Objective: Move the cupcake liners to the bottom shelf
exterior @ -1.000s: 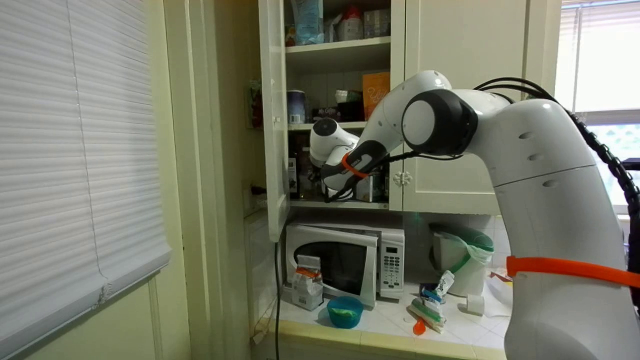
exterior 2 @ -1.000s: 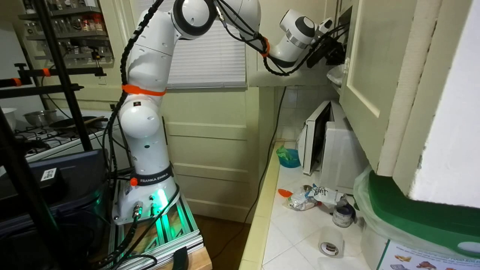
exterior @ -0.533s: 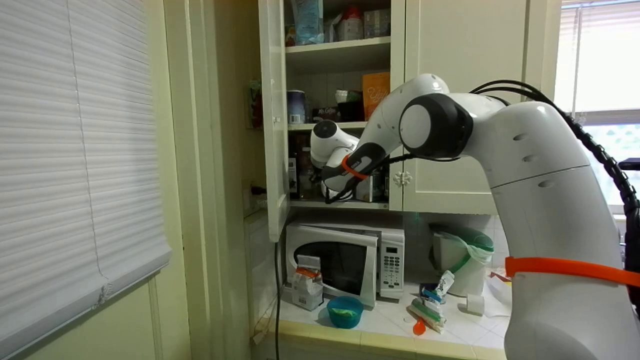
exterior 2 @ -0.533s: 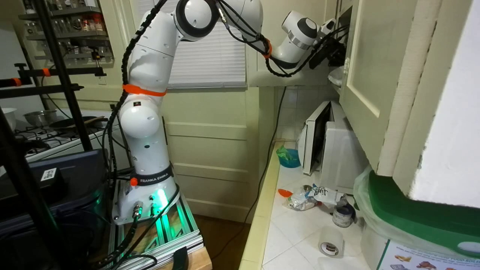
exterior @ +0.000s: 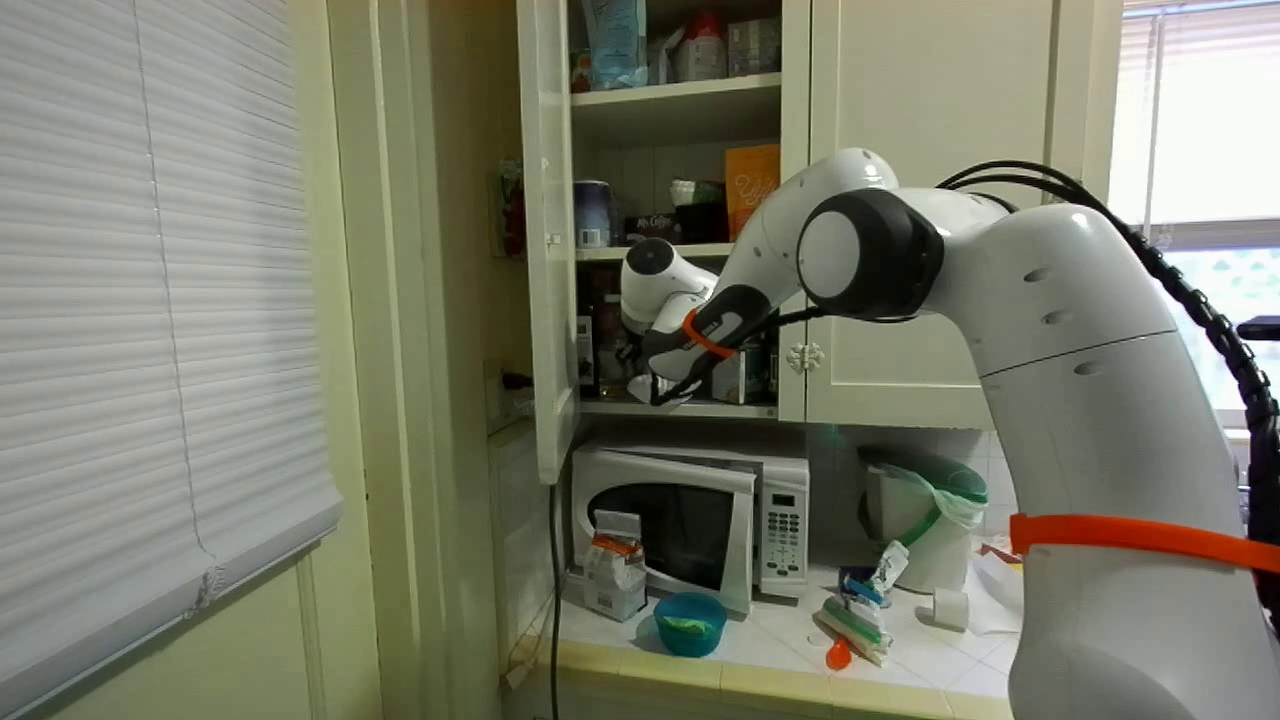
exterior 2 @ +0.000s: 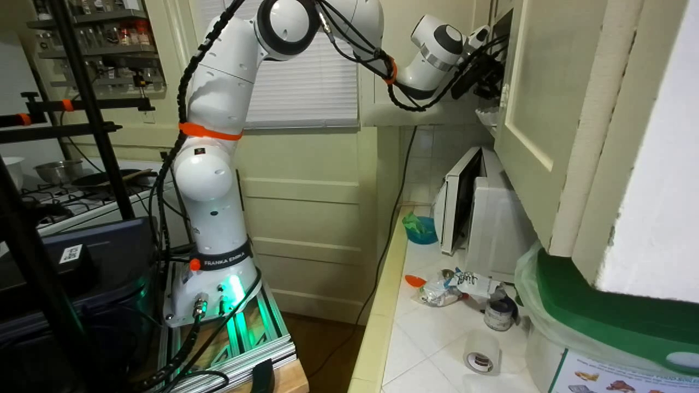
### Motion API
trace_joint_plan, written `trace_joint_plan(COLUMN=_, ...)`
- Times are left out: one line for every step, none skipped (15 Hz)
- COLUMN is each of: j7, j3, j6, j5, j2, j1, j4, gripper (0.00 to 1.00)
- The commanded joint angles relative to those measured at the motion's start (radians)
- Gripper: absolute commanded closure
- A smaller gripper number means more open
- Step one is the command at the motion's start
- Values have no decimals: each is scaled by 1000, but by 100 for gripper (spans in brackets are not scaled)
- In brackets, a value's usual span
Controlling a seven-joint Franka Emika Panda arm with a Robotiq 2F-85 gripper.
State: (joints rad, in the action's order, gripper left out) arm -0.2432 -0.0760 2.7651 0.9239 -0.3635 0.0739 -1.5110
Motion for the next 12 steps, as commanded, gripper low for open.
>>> trace_joint_plan(j7=-10, j3=-3, j6=13, j5=8, j2=-6, j1=-2, j4=18, gripper=2)
trace_joint_plan(j7=-11, j3=2, j6=3, j5=-3, j2=3, j1=-4, j4=15, gripper=0)
trace_joint_plan(j7=-14, j3=8, j6=-19, j5=-21, j2=15, j1=-6, j4=9, gripper=0)
trace_joint_plan(j7=-7, j3=22, j6=-45, j5=-55, j2=28, j1=-5, j4=-2, gripper=0)
trace_joint_plan(j7=-17, j3=25, j6=-58, j5=-66, j2=37, j1=-9, j4=-7, gripper=0)
trace_joint_plan(j7=-25, j3=31, j6=-80, j5=-84, j2=46, j1=-13, j4=-9, gripper=0)
trace_joint_plan(j7=-33, j3=34, j6=-97, j5=-98, j2=53, j1=-16, j4=-10, gripper=0)
trace_joint_plan(j7=-41, j3=42, j6=-138, j5=-125, j2=63, j1=-20, j4=-13, gripper=0)
trace_joint_plan(j7=-50, j3=50, j6=-165, j5=-151, j2=73, j1=-23, j4=-14, gripper=0)
trace_joint_plan(j7=-51, j3=59, j6=-200, j5=-181, j2=83, j1=-24, j4=-16, gripper=0)
trace_joint_plan(j7=-63, j3=64, j6=-228, j5=-196, j2=92, j1=-27, j4=-13, gripper=0)
trace_joint_plan(j7=-77, j3=67, j6=-256, j5=-209, j2=101, j1=-31, j4=-11, gripper=0)
